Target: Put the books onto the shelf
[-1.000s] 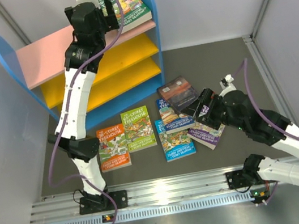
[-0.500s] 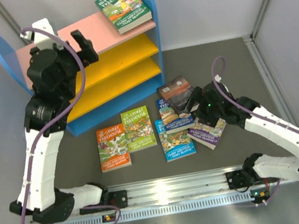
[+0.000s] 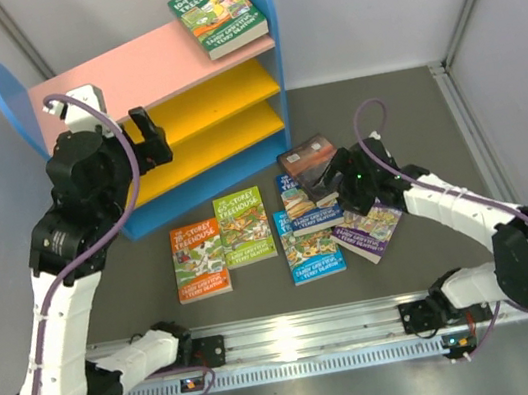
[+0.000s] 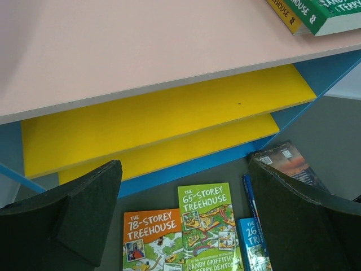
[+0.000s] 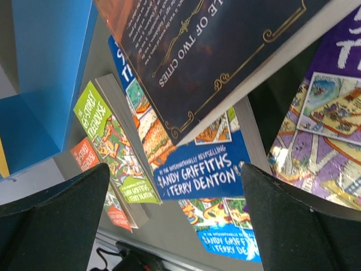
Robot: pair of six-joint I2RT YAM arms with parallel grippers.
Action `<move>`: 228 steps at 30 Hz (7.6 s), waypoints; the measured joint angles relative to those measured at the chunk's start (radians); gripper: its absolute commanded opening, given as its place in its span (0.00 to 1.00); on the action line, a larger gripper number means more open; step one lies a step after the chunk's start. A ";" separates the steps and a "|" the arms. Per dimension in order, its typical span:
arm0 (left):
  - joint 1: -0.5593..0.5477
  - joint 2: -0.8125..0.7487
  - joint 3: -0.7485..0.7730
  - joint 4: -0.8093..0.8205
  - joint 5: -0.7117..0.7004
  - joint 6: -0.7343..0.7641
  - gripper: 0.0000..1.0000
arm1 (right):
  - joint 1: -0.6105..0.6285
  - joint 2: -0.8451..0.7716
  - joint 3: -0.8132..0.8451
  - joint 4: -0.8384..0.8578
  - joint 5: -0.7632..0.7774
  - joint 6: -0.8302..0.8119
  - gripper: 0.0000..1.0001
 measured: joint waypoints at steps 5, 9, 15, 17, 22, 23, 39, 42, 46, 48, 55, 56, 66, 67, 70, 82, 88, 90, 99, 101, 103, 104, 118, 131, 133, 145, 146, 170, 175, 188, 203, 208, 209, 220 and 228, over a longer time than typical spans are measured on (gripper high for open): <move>0.000 -0.018 0.021 -0.048 -0.018 0.004 0.99 | -0.003 0.038 -0.015 0.059 0.016 0.011 1.00; 0.000 -0.020 0.025 -0.073 -0.029 0.005 0.99 | -0.005 0.055 -0.036 0.074 0.054 0.034 0.99; 0.000 -0.018 0.025 -0.098 -0.033 0.017 0.99 | -0.016 0.121 -0.040 0.109 0.105 0.071 0.99; 0.000 -0.015 0.025 -0.100 -0.033 0.024 0.99 | -0.017 0.142 -0.040 0.132 0.119 0.087 0.94; 0.000 -0.010 0.025 -0.110 -0.032 0.028 0.99 | -0.017 0.180 -0.065 0.209 0.179 0.129 0.91; 0.000 -0.010 0.025 -0.117 -0.032 0.028 0.99 | -0.018 0.188 -0.066 0.216 0.193 0.132 0.87; 0.000 -0.087 -0.006 -0.201 -0.006 0.020 0.99 | -0.075 0.313 0.063 0.275 0.243 0.063 0.00; 0.000 -0.126 -0.079 -0.191 0.092 0.003 0.99 | -0.075 0.275 0.104 0.187 0.254 -0.010 0.00; 0.000 -0.182 -0.237 -0.138 0.294 -0.065 0.99 | -0.074 0.109 0.127 0.020 0.262 -0.089 0.00; 0.000 -0.212 -0.328 -0.088 0.384 -0.111 0.99 | -0.074 -0.010 0.128 -0.064 0.262 -0.109 0.00; 0.000 -0.228 -0.560 0.151 0.629 -0.364 0.99 | -0.032 -0.353 0.191 -0.256 0.234 -0.113 0.00; 0.000 -0.214 -0.565 0.186 0.653 -0.393 0.99 | -0.019 -0.370 0.215 -0.272 0.225 -0.113 0.00; 0.000 -0.185 -0.565 0.356 0.711 -0.471 0.99 | 0.078 -0.313 0.666 -0.309 0.122 -0.190 0.00; 0.000 -0.192 -0.565 0.357 0.711 -0.472 0.99 | 0.082 -0.294 0.705 -0.296 0.113 -0.195 0.00; 0.000 -0.220 -0.571 0.360 0.708 -0.476 0.99 | 0.094 -0.210 0.849 -0.231 0.066 -0.202 0.00; 0.000 -0.386 -0.631 0.269 0.650 -0.489 0.99 | 0.228 0.348 1.399 -0.014 0.162 -0.178 0.00; 0.000 -0.451 -0.629 0.192 0.609 -0.484 0.99 | 0.309 0.589 1.546 0.050 0.382 -0.174 0.00; 0.000 -0.453 -0.623 0.162 0.594 -0.478 0.99 | 0.322 0.626 1.547 0.056 0.444 -0.171 0.00; 0.000 -0.468 -0.595 0.075 0.541 -0.452 0.99 | 0.325 0.696 1.563 0.074 0.660 -0.159 0.00; 0.000 -0.468 -0.592 0.074 0.537 -0.446 0.99 | 0.320 0.696 1.574 0.082 0.687 -0.152 0.00; 0.000 -0.468 -0.590 0.074 0.533 -0.440 0.99 | 0.311 0.696 1.586 0.095 0.697 -0.136 0.00; 0.000 -0.468 -0.590 0.074 0.528 -0.439 0.99 | 0.306 0.696 1.588 0.098 0.693 -0.122 0.00; 0.000 -0.468 -0.579 0.072 0.481 -0.398 0.99 | 0.266 0.757 1.606 0.153 0.596 0.044 0.00; 0.000 -0.471 -0.579 0.052 0.460 -0.386 0.99 | 0.268 0.769 1.596 0.130 0.600 0.091 0.73; 0.000 -0.474 -0.578 0.043 0.457 -0.384 0.99 | 0.268 0.761 1.582 0.172 0.607 0.104 0.88; 0.000 -0.475 -0.560 0.026 0.436 -0.363 0.99 | 0.256 0.634 1.387 0.227 0.618 0.138 0.93; 0.000 -0.475 -0.560 0.023 0.435 -0.361 0.99 | 0.254 0.612 1.358 0.225 0.618 0.139 0.93; 0.000 -0.374 -0.662 0.075 0.542 -0.332 0.99 | 0.051 -0.023 0.491 -0.047 0.388 -0.056 1.00; 0.000 -0.301 -0.731 0.117 0.608 -0.349 0.99 | -0.102 0.024 0.249 -0.104 0.142 -0.102 1.00; 0.000 -0.326 -0.721 0.110 0.619 -0.360 0.99 | -0.095 0.430 0.172 0.053 -0.206 -0.186 1.00; 0.000 -0.411 -0.705 0.020 0.539 -0.361 0.99 | -0.073 0.414 0.131 0.212 -0.242 -0.177 0.00; 0.000 -0.397 -0.705 0.037 0.543 -0.364 0.99 | -0.060 0.304 0.173 0.055 -0.206 -0.205 0.00; 0.000 -0.389 -0.705 0.046 0.544 -0.365 0.99 | -0.053 0.275 0.188 0.024 -0.202 -0.205 0.00; 0.000 -0.230 -0.715 0.241 0.636 -0.451 0.99 | 0.095 -0.119 0.208 0.060 -0.277 0.027 0.00; 0.000 -0.208 -0.715 0.383 0.704 -0.530 0.99 | 0.161 -0.160 0.117 0.171 -0.304 0.204 0.00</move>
